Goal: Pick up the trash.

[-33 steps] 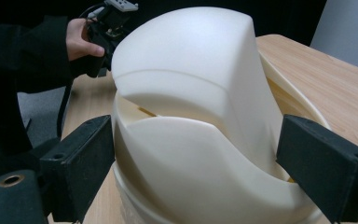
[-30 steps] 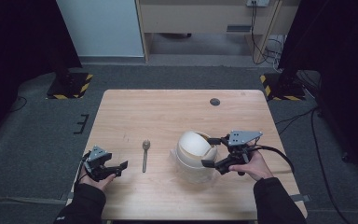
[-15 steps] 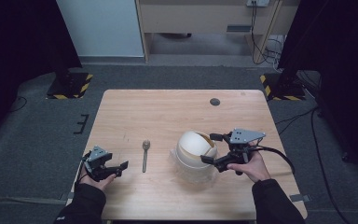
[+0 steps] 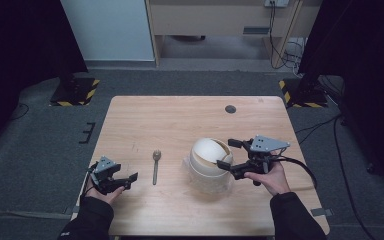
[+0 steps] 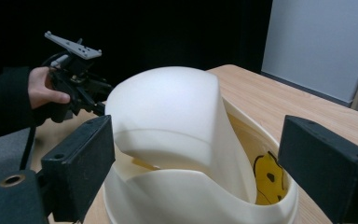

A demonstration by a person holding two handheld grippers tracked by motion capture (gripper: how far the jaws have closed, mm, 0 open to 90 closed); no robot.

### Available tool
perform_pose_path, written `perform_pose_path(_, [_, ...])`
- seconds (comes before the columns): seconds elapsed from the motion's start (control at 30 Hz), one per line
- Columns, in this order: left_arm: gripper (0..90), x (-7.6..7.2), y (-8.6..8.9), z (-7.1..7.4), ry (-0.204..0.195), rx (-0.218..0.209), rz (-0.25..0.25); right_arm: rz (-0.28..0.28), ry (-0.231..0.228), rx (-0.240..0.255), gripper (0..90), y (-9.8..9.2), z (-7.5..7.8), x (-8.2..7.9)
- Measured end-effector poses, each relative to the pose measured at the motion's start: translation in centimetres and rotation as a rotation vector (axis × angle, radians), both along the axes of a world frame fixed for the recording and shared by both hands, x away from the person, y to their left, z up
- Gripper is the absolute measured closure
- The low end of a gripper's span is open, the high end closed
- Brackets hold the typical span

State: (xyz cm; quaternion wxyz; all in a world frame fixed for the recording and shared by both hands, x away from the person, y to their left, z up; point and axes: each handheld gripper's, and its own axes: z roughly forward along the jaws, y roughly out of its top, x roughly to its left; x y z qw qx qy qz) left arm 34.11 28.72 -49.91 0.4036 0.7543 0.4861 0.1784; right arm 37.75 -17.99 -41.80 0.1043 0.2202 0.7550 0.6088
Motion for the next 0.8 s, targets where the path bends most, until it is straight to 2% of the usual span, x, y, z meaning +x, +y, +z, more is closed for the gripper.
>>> perform_pose_path(0.2, [18.2, 0.0, 0.0, 0.0, -0.002, 0.0, -0.001, 0.015, 0.02, -0.044, 9.3, 1.0, -0.6, -0.3])
perform_pose_path(0.37, [18.3, 0.0, 0.0, 0.1, -0.002, -0.002, 0.0, -0.001, 0.042, -0.024, 9.9, 1.3, -0.6, -0.2])
perform_pose_path(0.8, [19.4, -0.1, 0.0, 0.2, -0.003, -0.005, -0.001, -0.08, 0.019, 0.042, 13.8, 0.0, 0.3, 0.0])
